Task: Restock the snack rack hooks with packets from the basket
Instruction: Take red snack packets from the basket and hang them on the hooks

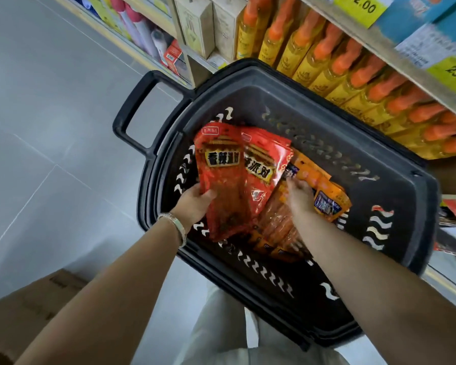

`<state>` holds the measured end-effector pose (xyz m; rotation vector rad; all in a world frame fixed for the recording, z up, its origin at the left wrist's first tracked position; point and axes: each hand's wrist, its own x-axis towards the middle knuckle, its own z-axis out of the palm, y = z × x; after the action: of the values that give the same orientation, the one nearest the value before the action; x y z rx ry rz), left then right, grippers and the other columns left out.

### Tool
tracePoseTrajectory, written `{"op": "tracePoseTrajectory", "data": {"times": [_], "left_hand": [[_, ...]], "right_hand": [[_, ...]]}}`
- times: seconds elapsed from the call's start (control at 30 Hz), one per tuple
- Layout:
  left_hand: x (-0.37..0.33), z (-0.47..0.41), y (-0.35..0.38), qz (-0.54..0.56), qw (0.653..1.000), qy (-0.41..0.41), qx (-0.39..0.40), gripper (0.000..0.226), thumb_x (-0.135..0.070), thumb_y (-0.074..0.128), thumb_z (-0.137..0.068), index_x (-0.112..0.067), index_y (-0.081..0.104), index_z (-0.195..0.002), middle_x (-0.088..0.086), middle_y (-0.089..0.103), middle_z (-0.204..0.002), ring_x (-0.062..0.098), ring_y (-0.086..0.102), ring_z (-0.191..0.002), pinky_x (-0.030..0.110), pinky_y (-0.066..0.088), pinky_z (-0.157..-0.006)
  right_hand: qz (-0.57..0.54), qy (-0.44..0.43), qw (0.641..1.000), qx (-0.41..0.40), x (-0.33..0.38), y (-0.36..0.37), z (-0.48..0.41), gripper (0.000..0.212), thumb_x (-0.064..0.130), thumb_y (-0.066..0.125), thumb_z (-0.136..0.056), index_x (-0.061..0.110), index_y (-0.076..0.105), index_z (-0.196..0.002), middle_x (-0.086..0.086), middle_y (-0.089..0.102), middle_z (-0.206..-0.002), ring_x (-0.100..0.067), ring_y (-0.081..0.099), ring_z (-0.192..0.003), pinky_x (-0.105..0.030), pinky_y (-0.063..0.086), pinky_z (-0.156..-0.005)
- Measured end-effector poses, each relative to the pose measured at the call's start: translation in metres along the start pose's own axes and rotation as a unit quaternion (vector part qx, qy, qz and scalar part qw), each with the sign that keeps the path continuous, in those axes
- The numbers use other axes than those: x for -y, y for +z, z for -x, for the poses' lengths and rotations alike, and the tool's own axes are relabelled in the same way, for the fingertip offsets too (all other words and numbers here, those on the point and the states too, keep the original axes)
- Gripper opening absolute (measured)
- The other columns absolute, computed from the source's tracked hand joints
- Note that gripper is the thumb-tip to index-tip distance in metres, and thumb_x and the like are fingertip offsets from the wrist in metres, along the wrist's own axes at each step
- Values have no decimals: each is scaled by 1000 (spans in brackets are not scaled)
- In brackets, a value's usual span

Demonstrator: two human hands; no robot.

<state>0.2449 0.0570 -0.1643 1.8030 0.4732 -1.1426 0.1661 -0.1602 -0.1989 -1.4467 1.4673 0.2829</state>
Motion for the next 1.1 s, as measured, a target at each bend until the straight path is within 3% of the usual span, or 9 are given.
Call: {"op": "tracePoseTrajectory", "data": {"times": [0.13,0.27,0.37,0.47,0.53,0.73,0.83,0.97,1.1], "left_hand": [[3,-5,-3,5,999,-20,-50,38,-43,50,-93,-19,54,-123,-1,65,-107,15,64,-90,22,50,-68],[1,-6,-3,24,998,-25,-43,43,-38,43,-95,-21,46,-134,6,63,-120,25,62,-105,43,50,-95],[-1,-3,-4,31,998,-31,-49,46,-44,43,-94,-20,47,-133,6,62,-122,26,61,-107,44,48,-98],[-6,8,-1,19,999,-13,-49,53,-62,40,-90,-23,52,-124,0,65,-110,21,63,-98,37,52,-87],[-11,19,3,2,998,4,-59,47,-64,37,-90,-27,49,-116,-6,62,-97,17,64,-88,36,54,-77],[-30,74,18,52,996,61,-24,15,-43,44,-95,-37,55,-103,-14,71,-76,7,70,-68,24,56,-55],[-42,110,31,35,995,96,0,40,-52,45,-92,-28,53,-124,-8,70,-99,14,68,-87,34,55,-84],[-59,156,54,-102,983,149,-35,81,-70,28,-87,-9,44,-138,7,53,-133,26,52,-119,34,38,-102],[-78,211,94,-144,953,268,-18,57,-58,40,-91,-13,57,-123,6,64,-117,25,59,-110,37,45,-98]], "right_hand": [[44,-19,999,1,-2,19,-18,42,55,52,-88,17,53,-106,-9,59,-114,-27,56,-97,-31,39,-78],[29,-32,999,-27,5,40,-19,75,72,28,-87,14,54,-126,-9,57,-125,-28,60,-100,-30,40,-73],[87,-84,992,-28,0,37,-17,54,58,51,-87,8,62,-106,-5,65,-100,-26,62,-91,-27,38,-60],[159,-125,979,-13,-8,23,-12,32,27,57,-93,2,59,-113,-14,64,-113,-31,61,-104,-31,46,-80],[169,-149,974,-15,-12,10,0,16,18,52,-94,3,56,-99,-13,63,-95,-30,61,-93,-34,45,-73],[-7,-120,992,-25,-22,-55,54,12,17,50,-96,17,51,-84,-5,58,-82,-28,62,-82,-42,55,-75],[-67,-127,990,-11,-23,-98,85,32,37,46,-97,7,58,-100,-11,58,-94,-21,60,-83,-35,56,-77],[-50,-195,976,-79,-26,-158,130,55,50,37,-97,6,55,-125,-13,57,-128,-29,51,-121,-32,35,-103],[-121,-286,938,-152,-41,-228,173,36,33,42,-100,13,49,-70,-4,50,-70,-24,52,-73,-33,28,-69]]}}
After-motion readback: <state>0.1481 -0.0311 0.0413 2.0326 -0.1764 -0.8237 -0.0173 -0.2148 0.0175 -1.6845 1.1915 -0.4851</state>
